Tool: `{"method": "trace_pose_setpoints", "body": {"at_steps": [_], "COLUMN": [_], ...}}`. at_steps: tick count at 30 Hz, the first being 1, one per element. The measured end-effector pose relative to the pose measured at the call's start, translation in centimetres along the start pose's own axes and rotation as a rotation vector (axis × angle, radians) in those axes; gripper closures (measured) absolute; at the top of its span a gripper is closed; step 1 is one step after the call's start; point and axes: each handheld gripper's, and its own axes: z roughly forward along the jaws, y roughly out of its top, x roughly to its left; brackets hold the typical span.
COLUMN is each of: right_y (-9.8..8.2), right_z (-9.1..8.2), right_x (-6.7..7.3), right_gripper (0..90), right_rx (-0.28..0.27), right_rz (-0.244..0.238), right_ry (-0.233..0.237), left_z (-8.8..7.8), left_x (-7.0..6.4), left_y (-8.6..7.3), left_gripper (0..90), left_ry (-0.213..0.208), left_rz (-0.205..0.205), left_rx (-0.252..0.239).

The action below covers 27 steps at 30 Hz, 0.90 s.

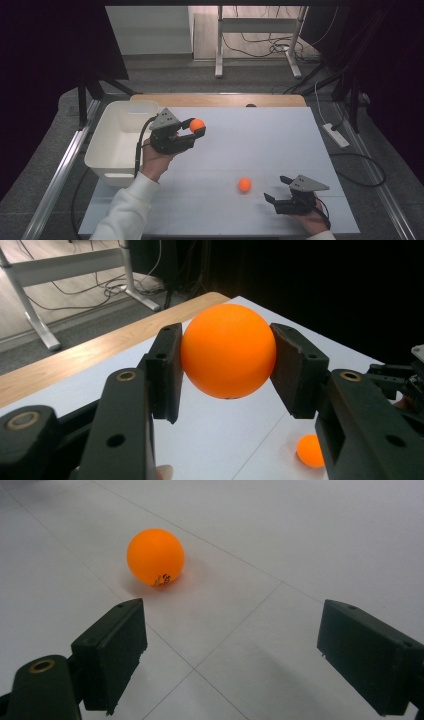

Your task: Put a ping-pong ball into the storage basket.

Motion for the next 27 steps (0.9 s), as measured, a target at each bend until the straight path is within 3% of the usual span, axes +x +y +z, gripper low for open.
{"method": "trace_pose_setpoints", "body": {"at_steps": [27], "right_y": [0.0], "right_z": [0.0], "right_x": [0.0], "right_gripper": [12.2], "right_rx": [0.005], "right_rz": [-0.005], "right_ry": [-0.005], "left_z": [-1.9], "left_x": [1.9], "left_y": [1.0], "left_gripper": [50.5], "left_ry": [0.067], "left_rz": [-0.015], "left_rx": [-0.038]}}
